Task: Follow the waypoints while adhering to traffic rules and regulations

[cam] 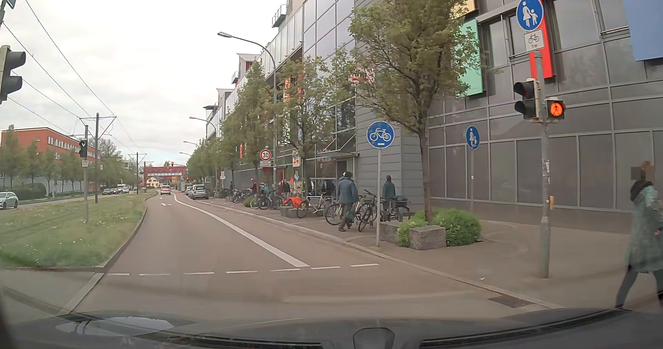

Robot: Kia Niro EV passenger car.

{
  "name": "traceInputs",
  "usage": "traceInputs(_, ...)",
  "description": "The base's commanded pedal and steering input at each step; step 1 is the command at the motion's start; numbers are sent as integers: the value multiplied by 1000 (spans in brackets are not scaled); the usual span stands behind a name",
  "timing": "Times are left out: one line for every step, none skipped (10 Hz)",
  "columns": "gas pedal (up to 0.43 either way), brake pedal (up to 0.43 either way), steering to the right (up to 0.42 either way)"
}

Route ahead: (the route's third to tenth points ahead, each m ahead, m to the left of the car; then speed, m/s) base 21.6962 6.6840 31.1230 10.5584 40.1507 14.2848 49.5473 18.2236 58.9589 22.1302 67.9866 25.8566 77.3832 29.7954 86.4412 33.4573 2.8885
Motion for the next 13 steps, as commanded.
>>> traceInputs(248,0,-291)
traceInputs(248,0,-279)
traceInputs(248,0,-268)
traceInputs(248,0,-258)
traceInputs(248,0,-249)
traceInputs(240,0,-240)
traceInputs(240,0,-235)
traceInputs(228,0,-231)
traceInputs(220,0,-228)
traceInputs(220,0,-223)
traceInputs(209,0,-217)
traceInputs(197,0,-211)
traceInputs(177,0,-203)
